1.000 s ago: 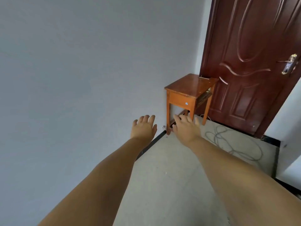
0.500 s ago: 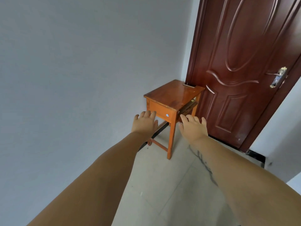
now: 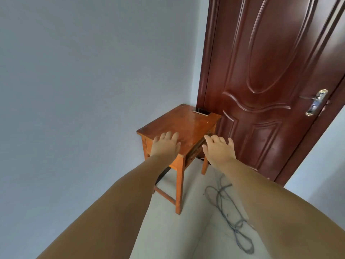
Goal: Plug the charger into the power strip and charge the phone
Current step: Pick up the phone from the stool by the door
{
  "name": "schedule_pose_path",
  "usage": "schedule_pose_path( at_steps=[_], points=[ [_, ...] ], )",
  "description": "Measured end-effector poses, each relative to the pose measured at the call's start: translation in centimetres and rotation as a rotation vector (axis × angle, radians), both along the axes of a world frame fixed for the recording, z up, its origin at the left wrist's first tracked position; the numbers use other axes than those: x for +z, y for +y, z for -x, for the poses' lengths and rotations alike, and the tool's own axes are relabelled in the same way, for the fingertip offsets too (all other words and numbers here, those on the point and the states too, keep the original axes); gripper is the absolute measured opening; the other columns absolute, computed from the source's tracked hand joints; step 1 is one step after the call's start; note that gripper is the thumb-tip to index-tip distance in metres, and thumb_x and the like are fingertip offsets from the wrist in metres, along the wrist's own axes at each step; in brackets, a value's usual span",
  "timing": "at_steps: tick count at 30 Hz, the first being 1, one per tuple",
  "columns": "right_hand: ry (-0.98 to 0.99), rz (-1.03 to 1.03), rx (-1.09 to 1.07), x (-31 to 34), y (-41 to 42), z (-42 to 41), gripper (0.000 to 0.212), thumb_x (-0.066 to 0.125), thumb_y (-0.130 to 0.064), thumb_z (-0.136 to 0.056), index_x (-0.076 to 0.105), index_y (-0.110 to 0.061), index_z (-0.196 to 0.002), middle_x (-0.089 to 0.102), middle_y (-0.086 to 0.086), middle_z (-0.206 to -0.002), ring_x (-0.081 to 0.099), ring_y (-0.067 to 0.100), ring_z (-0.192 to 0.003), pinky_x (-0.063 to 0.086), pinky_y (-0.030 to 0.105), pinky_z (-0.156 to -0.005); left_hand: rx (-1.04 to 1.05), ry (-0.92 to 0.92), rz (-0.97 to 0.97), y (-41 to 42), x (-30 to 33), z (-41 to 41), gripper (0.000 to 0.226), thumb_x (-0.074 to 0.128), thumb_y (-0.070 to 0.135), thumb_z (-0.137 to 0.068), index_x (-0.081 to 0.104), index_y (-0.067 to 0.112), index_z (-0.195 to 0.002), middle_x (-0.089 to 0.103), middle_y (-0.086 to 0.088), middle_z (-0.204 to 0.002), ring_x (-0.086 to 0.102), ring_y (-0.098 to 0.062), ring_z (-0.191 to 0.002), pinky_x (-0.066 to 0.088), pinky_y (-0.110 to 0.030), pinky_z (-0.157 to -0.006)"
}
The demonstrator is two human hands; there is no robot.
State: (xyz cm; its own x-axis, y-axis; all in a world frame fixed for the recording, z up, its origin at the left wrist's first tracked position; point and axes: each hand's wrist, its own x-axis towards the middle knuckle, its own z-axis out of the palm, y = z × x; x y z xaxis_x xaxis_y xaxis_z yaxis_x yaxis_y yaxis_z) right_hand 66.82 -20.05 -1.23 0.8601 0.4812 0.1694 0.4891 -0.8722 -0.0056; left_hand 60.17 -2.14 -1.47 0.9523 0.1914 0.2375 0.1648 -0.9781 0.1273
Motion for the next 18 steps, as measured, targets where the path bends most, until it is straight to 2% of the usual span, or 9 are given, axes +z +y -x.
schedule_pose_path(
  at_steps=[6, 11, 18],
  points=[
    [0.019, -0.010, -0.030, 0.5, 1.5, -12.9, 0.047, 0.028, -0.036, -0.099, 0.030, -0.019, -0.143, 0.049, 0.005, -0.139, 0.044, 0.026, -0.128, 0.023, 0.055, -0.111, -0.022, 0.031, -0.001, 2.2, 0.4, -13.3, 0.042, 0.029, 0.031, -0.099, 0.032, 0.016, -0.139, 0.042, -0.010, -0.143, 0.033, -0.029, -0.134, 0.028, -0.047, -0.110],
    [0.032, 0.015, -0.032, -1.4, 1.6, -23.6, 0.047, 0.028, -0.037, -0.098, 0.030, -0.020, -0.143, 0.049, 0.006, -0.138, 0.045, 0.026, -0.127, 0.024, 0.054, -0.110, -0.065, 0.053, -0.024, 2.2, -2.0, -23.5, 0.044, 0.031, 0.032, -0.099, 0.031, 0.016, -0.140, 0.042, -0.010, -0.144, 0.034, -0.029, -0.134, 0.027, -0.046, -0.110],
    [0.050, 0.054, 0.059, -3.1, 3.1, -40.7, 0.048, 0.029, -0.038, -0.098, 0.031, -0.019, -0.142, 0.048, 0.007, -0.141, 0.042, 0.025, -0.131, 0.024, 0.054, -0.110, 0.108, 0.128, 0.096, 3.3, -5.2, -37.9, 0.046, 0.035, 0.034, -0.098, 0.030, 0.019, -0.141, 0.038, -0.009, -0.148, 0.031, -0.030, -0.137, 0.024, -0.047, -0.113]
  ],
)
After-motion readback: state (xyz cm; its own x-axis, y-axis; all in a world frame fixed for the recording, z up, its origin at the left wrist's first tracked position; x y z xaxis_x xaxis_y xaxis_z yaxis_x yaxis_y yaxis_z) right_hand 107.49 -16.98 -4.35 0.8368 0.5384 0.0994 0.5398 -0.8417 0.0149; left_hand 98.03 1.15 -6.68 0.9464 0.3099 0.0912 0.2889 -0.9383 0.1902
